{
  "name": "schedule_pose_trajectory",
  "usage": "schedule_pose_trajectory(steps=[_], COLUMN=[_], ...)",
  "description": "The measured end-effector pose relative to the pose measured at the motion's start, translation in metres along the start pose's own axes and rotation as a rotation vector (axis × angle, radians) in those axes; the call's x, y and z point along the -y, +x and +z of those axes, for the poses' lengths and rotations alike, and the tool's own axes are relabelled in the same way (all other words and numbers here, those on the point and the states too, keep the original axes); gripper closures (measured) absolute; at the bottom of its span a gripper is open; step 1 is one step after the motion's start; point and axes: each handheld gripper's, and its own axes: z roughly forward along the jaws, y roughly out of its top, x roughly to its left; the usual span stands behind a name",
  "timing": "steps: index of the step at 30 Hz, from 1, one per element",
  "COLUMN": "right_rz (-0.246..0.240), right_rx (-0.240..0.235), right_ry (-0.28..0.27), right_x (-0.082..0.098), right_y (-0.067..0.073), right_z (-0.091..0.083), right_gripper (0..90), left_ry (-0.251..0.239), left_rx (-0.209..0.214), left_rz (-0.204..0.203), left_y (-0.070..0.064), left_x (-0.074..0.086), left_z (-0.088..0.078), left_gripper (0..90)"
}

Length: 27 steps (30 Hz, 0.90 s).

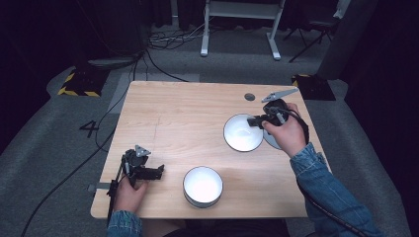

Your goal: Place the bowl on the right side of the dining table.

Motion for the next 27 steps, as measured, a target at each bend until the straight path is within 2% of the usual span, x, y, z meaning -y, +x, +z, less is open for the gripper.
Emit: schedule_pose_trajectory(steps=[11,16,19,27], right_rz=[0.073,0.079,0.107,0.134], right_rx=[0.066,0.083,0.097,0.143], right_ry=[-0.014,-0.014,-0.02,-0.016], right_x=[0.004,0.005,0.006,0.01], right_y=[-0.032,-0.041,-0.05,-0.07], right_z=[-0.004,-0.004,-0.003,-0.005], right_gripper=[81.4,81.4,81.4,81.4], left_ry=[-0.001,0.002,0.002,0.0], left_rx=[0.002,0.001,0.001,0.002], left_rz=[-0.001,0.0,0.0,-0.001], left_y=[0.0,0.0,0.0,0.0], left_x=[0.0,0.0,0.0,0.0], left_z=[0.0,0.0,0.0,0.0], left_gripper=[0.4,0.4,0.4,0.4])
